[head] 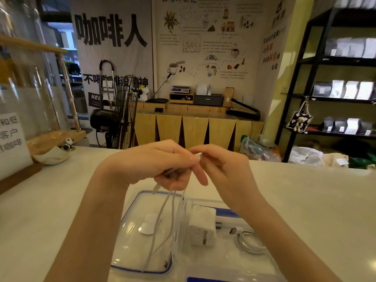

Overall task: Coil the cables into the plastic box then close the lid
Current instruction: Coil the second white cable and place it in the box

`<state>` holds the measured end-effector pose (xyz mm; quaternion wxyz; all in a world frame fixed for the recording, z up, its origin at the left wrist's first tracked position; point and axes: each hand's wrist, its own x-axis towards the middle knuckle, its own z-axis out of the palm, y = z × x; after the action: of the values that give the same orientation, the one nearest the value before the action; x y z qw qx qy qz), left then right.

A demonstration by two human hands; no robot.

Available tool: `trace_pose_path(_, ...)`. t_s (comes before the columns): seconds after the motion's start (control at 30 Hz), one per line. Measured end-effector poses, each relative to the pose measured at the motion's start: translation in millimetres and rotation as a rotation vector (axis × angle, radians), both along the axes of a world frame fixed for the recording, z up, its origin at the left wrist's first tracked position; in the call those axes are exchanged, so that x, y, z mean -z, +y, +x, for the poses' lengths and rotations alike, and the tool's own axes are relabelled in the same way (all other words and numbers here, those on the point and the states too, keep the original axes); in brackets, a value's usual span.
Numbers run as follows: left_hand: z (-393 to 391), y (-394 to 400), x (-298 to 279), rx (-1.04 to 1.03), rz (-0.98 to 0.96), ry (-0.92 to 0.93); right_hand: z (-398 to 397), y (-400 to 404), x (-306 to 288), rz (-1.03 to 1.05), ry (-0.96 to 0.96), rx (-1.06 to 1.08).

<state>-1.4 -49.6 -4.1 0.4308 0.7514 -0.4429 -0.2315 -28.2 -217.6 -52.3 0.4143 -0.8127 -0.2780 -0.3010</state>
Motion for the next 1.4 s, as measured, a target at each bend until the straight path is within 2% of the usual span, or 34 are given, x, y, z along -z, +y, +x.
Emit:
trace_pose_path(0.13,6,10,0,-0.065,-0.097,0.057,8,9,-13,-0.024,0.192,-0.092)
trace_pose_path(0.23,12,19,4,-0.018,-0.273,0.19,20,17,-22,-0.03,0.302,-0.148)
trace_pose_path(0.3,15,24,6,0.105,-0.486,0.372,25,26,-23,0.007,0.384,-0.224)
trace_pose_path(0.43,27,25,6,0.341,-0.916,0.85,25,50,-13,0.155,0.529,-0.287)
trace_pose_path(0.53,29,26,6,0.262,-1.117,0.873,15,68,-3,0.195,0.663,-0.374)
trace_pose_path(0.63,24,28,3,-0.056,-1.19,0.674,-1,78,4,0.211,0.784,-0.472)
trace_pose_path(0.73,20,27,0,-0.3,-1.169,0.506,-15,76,0,0.333,0.876,-0.55)
trace_pose_path(0.83,22,28,0,-0.496,-1.152,0.308,-28,69,-7,0.217,0.919,-0.553)
trace_pose_path(0.9,23,32,1,-0.575,-1.055,0.167,-36,62,-15,0.138,0.909,-0.523)
trace_pose_path(0.97,21,32,2,-0.605,-0.856,-0.009,-39,53,-26,0.102,0.86,-0.474)
trace_pose_path(1.03,14,23,2,-0.62,-0.554,-0.227,-40,44,-35,0.057,0.8,-0.438)
trace_pose_path(1.13,3,5,1,-0.537,-0.143,-0.437,-41,27,-47,0.012,0.725,-0.404)
trace_pose_path(1.2,-5,2,-2,-0.393,-0.073,-0.371,-43,12,-54,-0.026,0.645,-0.363)
trace_pose_path(1.33,-14,17,-11,0.004,-0.104,-0.001,-45,-11,-60,-0.098,0.379,-0.283)
trace_pose_path(1.4,-14,22,-12,0.133,-0.112,0.088,-42,-14,-57,-0.071,0.312,-0.305)
